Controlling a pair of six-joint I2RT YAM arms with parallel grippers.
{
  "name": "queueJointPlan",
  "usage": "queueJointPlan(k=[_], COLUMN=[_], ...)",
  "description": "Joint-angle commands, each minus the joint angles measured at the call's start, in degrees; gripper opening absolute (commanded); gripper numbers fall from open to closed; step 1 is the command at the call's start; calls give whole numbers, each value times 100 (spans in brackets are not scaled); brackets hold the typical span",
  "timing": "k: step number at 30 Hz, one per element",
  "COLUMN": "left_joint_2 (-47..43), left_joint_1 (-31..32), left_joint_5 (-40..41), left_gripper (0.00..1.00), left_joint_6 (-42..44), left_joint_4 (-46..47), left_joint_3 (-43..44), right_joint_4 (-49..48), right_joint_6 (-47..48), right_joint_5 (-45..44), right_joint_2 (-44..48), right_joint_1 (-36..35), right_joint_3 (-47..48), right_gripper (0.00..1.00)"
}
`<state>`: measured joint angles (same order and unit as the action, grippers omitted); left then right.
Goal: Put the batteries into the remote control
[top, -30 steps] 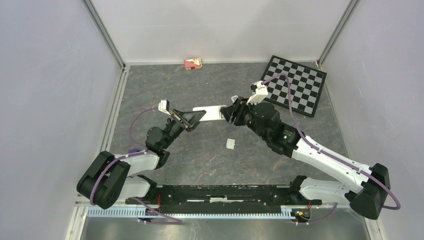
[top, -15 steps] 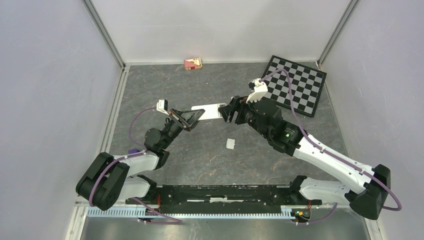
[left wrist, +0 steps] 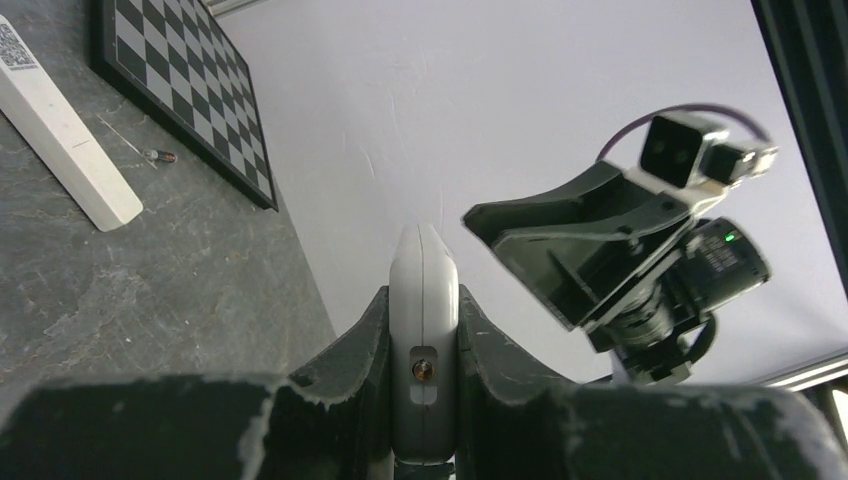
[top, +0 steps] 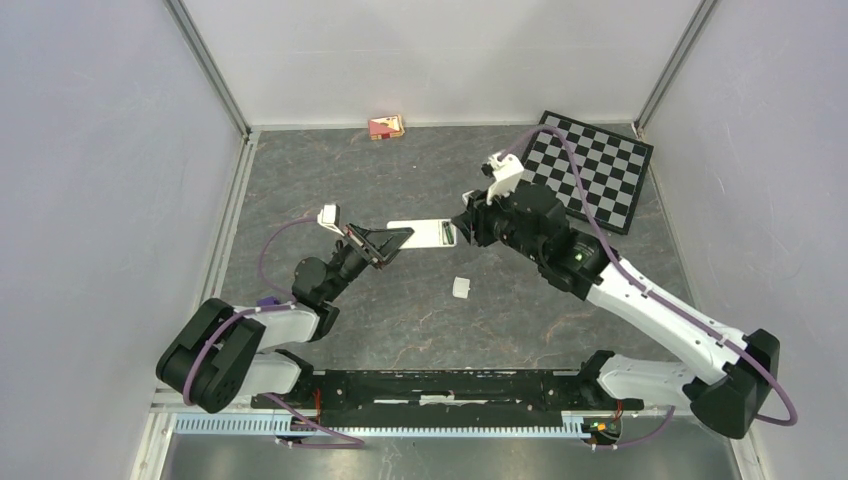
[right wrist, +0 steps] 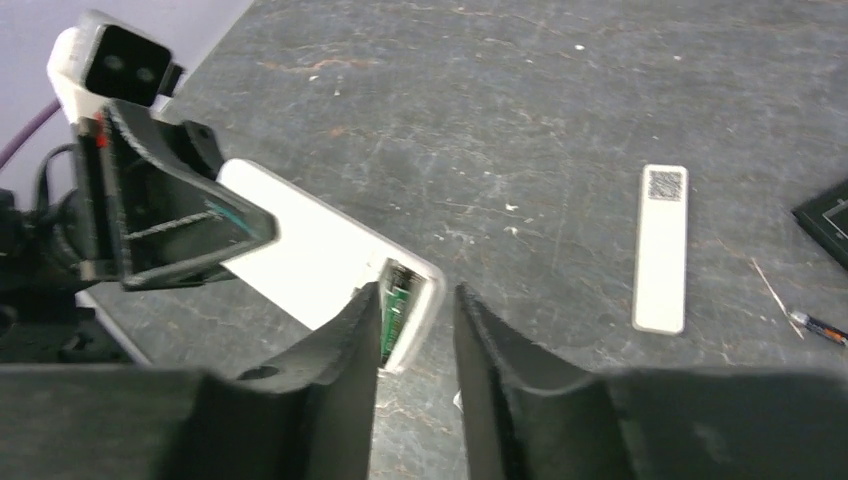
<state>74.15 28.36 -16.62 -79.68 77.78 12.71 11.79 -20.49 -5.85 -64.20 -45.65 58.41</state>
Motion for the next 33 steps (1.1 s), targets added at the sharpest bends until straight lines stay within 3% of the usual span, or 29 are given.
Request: queueJointPlan(k=[1,11,17,33], left_joint_2=[29,212,280,272], left_joint_1=[-6,-4,-3,-4], left_joint_5=[-42,-41,-16,-70], left_gripper=[2,2,2,2], left_joint_6=[442,579,582,576], left_joint_4=[145,90,128,191], left_joint_3=[29,131,196,197], right_joint_4=[476,1729,2181,2397], right_joint_6=[646,539,489,411], right_joint_5=[387,-495,-558,-787], right_joint_2=[-492,-1345,-1601,-1985], right_joint_1=[-38,-337,-504,-559], right_joint_3=[1015,1959,2166,2106], right_gripper=[31,28,26,23])
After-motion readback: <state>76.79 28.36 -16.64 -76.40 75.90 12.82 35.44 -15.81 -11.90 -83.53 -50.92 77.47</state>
